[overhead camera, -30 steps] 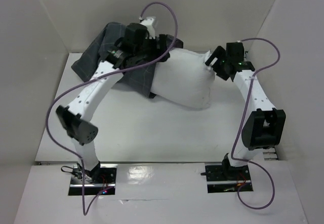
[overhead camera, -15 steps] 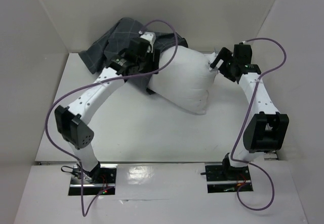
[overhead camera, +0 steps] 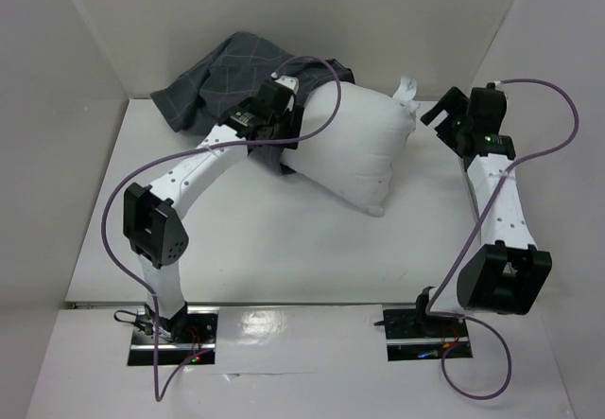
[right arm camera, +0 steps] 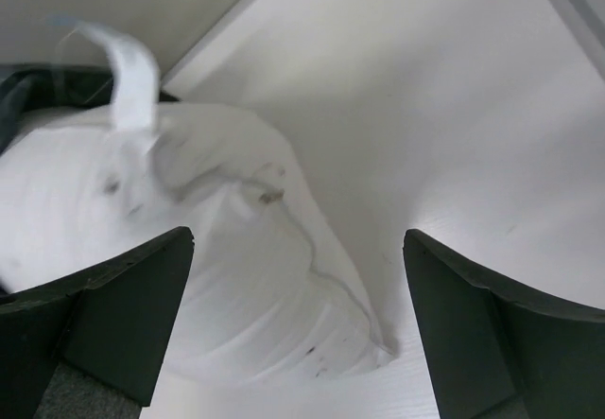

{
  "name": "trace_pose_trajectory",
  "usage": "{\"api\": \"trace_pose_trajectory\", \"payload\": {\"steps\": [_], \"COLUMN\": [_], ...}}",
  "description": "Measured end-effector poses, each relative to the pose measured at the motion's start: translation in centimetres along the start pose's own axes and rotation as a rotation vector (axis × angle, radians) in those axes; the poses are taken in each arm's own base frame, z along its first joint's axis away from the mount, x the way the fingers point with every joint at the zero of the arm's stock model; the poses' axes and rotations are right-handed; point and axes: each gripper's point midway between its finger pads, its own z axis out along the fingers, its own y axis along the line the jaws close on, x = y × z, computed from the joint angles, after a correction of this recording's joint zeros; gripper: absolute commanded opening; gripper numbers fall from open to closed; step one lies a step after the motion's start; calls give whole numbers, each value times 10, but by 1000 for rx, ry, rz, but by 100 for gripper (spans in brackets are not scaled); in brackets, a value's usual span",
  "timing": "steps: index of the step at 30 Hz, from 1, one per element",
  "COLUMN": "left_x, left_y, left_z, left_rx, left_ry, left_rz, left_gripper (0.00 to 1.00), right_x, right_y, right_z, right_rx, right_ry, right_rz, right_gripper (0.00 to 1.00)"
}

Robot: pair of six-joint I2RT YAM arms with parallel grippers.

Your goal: Put the pillow into the pillowcase

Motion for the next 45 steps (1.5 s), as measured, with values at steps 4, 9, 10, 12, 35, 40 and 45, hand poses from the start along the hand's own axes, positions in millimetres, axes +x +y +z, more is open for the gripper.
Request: {"api": "trace_pose_trajectory", "payload": {"steps": [4, 9, 10, 12, 35, 40, 45], "left_x": [7, 11, 10, 10, 29, 6, -69], "left_y": [0, -1, -1, -1, 70, 14, -78], "left_z": [13, 30, 31, 33, 60, 52, -19], "left_rx": [-23, -37, -40, -47, -280, 80, 480], "left_ry": [23, 43, 43, 44, 116, 107, -21], "left_rz": [29, 43, 43, 45, 17, -49, -69], "left_gripper": [79, 79, 79, 79, 0, 0, 0], "right_x": [7, 66, 78, 106, 139, 144, 119], "right_y": [17, 42, 45, 49, 72, 87, 115], "right_z": [-1, 33, 41, 55, 73, 73, 65], "right_rx": [-85, -139, -142, -145, -251, -304, -342], "right_ry": [36, 221, 255, 323, 360, 383, 346], "right_rz": [-43, -160, -177, -210, -216, -204, -170], "right_gripper": [99, 99, 99, 99, 10, 0, 0]}}
